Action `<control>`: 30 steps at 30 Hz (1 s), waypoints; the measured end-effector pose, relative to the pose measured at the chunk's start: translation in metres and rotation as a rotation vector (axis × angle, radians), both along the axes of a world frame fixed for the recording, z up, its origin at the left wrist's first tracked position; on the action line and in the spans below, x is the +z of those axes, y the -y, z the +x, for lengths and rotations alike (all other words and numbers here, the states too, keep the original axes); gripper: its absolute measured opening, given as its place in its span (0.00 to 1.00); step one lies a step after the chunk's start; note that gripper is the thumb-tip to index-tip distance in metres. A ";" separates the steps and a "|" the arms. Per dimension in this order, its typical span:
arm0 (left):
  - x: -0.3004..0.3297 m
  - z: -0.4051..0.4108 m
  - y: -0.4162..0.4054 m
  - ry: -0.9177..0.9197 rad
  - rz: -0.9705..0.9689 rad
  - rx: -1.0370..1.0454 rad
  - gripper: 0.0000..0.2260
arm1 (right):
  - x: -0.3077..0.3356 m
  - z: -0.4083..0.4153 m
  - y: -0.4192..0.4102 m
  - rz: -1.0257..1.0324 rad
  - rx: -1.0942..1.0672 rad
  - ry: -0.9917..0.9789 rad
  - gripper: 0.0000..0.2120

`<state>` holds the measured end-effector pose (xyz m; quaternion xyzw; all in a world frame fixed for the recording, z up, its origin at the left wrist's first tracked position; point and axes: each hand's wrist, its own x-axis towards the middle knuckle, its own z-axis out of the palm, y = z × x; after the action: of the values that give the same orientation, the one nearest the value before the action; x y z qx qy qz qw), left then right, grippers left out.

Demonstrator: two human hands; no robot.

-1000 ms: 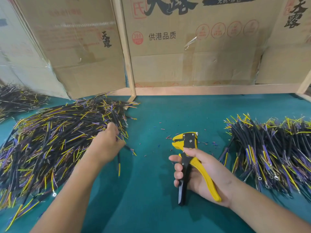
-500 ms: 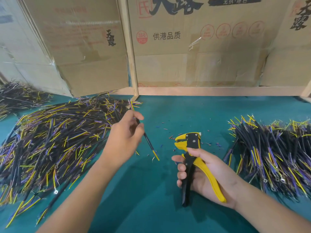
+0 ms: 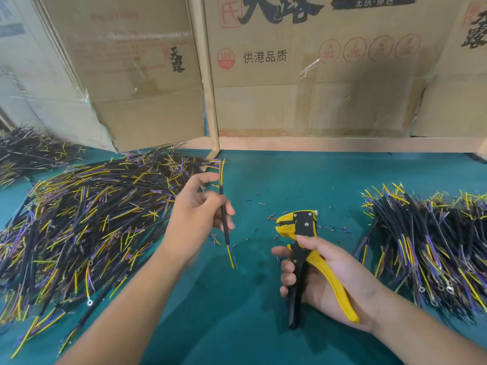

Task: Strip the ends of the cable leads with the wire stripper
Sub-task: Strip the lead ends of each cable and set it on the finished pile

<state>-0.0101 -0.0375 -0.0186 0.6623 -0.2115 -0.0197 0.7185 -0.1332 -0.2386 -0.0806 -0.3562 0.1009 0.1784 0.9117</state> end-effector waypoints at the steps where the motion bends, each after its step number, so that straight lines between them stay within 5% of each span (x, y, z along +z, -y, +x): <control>1: 0.000 -0.001 0.001 -0.023 -0.015 -0.003 0.13 | -0.001 0.001 0.000 0.001 -0.004 -0.006 0.29; 11: 0.004 -0.002 -0.001 -0.271 -0.263 -0.129 0.15 | -0.011 0.005 0.006 0.032 0.058 0.017 0.27; 15: 0.003 -0.007 0.003 -0.164 -0.119 -0.139 0.11 | -0.015 0.009 0.008 0.031 0.059 0.010 0.27; 18: -0.002 -0.009 0.006 -0.055 0.071 -0.089 0.19 | -0.019 0.011 0.010 0.033 0.070 0.008 0.27; 23: -0.003 -0.013 0.009 -0.089 0.088 -0.166 0.17 | -0.023 0.011 0.011 0.021 0.066 0.004 0.28; 30: -0.005 -0.015 0.014 -0.585 -0.270 -0.337 0.11 | -0.023 0.012 0.010 0.021 0.056 0.001 0.28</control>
<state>-0.0246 -0.0519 -0.0238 0.4836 -0.1041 -0.2985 0.8162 -0.1211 -0.2483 -0.1037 -0.3494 0.0886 0.2049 0.9100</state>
